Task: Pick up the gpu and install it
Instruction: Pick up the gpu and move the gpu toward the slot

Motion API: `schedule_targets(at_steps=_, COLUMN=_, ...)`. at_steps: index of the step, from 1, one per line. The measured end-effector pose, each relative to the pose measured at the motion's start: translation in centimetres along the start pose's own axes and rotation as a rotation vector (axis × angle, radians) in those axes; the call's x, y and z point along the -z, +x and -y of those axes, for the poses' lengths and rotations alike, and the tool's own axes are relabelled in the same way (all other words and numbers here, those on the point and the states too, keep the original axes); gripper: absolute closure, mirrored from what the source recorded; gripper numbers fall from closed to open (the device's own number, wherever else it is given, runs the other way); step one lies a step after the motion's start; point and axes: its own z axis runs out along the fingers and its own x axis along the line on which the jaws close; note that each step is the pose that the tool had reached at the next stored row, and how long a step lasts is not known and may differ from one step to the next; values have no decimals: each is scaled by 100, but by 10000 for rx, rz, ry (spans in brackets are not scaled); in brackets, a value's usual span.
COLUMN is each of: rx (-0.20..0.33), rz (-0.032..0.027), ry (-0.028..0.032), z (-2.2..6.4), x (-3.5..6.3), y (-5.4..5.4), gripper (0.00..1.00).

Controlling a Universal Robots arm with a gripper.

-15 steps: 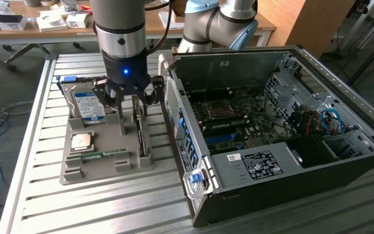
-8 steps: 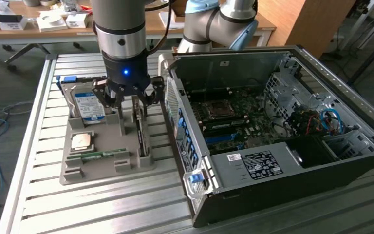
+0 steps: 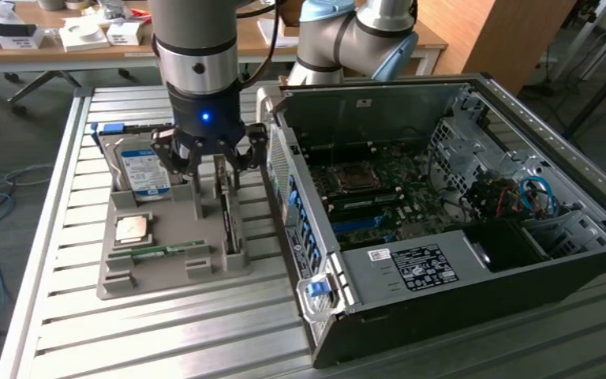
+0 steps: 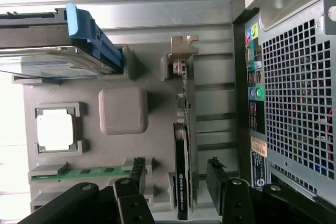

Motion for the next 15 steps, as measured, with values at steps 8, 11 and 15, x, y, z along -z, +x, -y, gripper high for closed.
schedule_targets(at_steps=8, rx=0, rz=1, ry=0, z=0, x=-16, y=-2, gripper=41)
schedule_targets(at_steps=11, rx=1, rz=1, ry=0, z=2, x=-43, y=-1, gripper=41)
schedule_targets(at_steps=15, rx=1, rz=0, ry=0, z=4, x=-89, y=0, gripper=41)
